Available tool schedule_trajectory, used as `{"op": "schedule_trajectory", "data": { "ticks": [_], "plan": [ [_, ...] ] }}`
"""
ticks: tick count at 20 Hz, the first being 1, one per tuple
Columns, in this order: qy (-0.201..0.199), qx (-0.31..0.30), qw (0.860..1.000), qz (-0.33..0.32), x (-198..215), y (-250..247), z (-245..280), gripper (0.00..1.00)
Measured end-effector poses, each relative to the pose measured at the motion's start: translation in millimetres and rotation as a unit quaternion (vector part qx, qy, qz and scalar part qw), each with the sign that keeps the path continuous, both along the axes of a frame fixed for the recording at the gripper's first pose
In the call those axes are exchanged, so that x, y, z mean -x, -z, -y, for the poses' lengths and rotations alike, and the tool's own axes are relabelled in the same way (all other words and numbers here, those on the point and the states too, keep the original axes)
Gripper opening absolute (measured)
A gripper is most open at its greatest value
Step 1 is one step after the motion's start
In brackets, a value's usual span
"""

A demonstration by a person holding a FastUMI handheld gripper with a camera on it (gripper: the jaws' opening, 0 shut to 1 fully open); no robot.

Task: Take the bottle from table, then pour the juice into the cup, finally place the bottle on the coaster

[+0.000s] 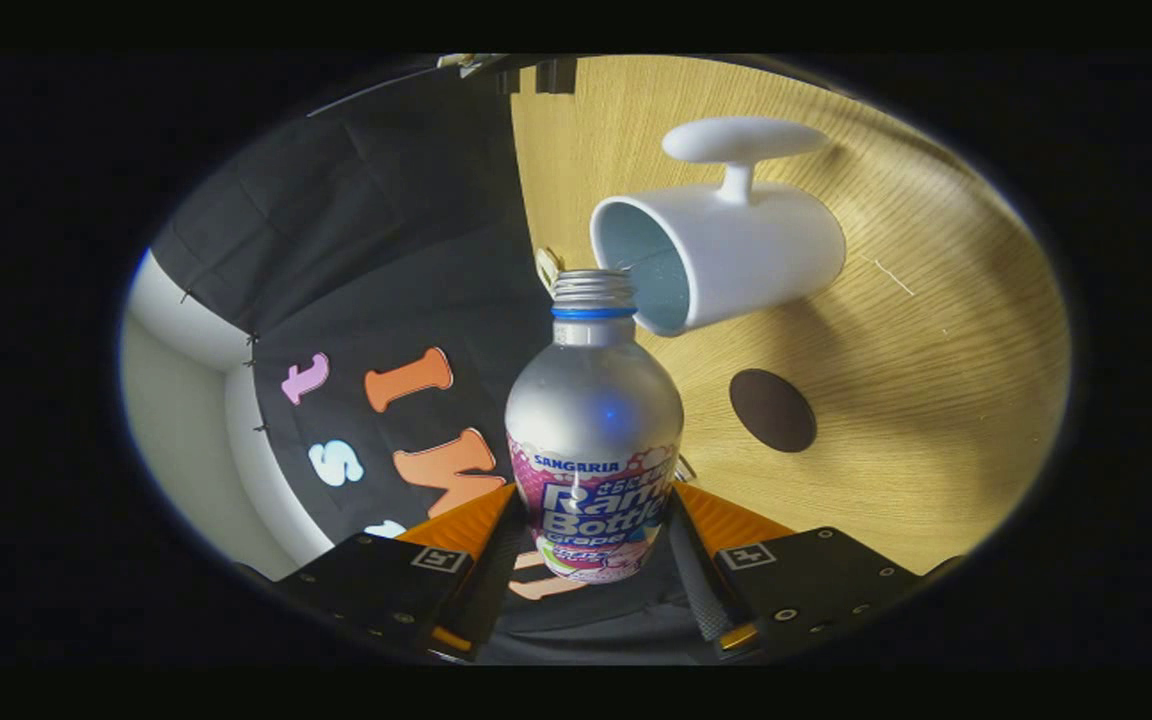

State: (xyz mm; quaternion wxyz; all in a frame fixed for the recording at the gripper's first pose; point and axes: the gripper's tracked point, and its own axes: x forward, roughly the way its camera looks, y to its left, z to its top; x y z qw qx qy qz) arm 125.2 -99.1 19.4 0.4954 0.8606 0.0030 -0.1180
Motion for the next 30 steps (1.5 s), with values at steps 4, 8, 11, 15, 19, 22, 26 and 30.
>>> {"op": "schedule_trajectory", "data": {
  "ticks": [4, 8, 11, 15, 19, 22, 26, 30],
  "plan": [
    [0.005, -0.012, 1.0, 0.005, 0.9, -2.8, 3.2, 0.76],
    [0.007, -0.017, 1.0, 0.007, -1.4, -5.0, 3.9, 0.76],
    [0.009, -0.025, 1.0, 0.007, 0.7, -7.0, 4.1, 0.76],
    [0.009, -0.033, 0.999, 0.006, -1.9, -8.0, 3.2, 0.76],
    [0.012, -0.044, 0.999, 0.004, -1.0, -8.1, 4.1, 0.76],
    [0.013, -0.049, 0.999, 0.006, -1.4, -9.3, 3.5, 0.76],
    [0.015, -0.053, 0.998, 0.006, 0.6, -8.8, 5.4, 0.76],
    [0.021, -0.059, 0.998, 0.007, 1.1, -8.7, 6.8, 0.76]
  ]
}}
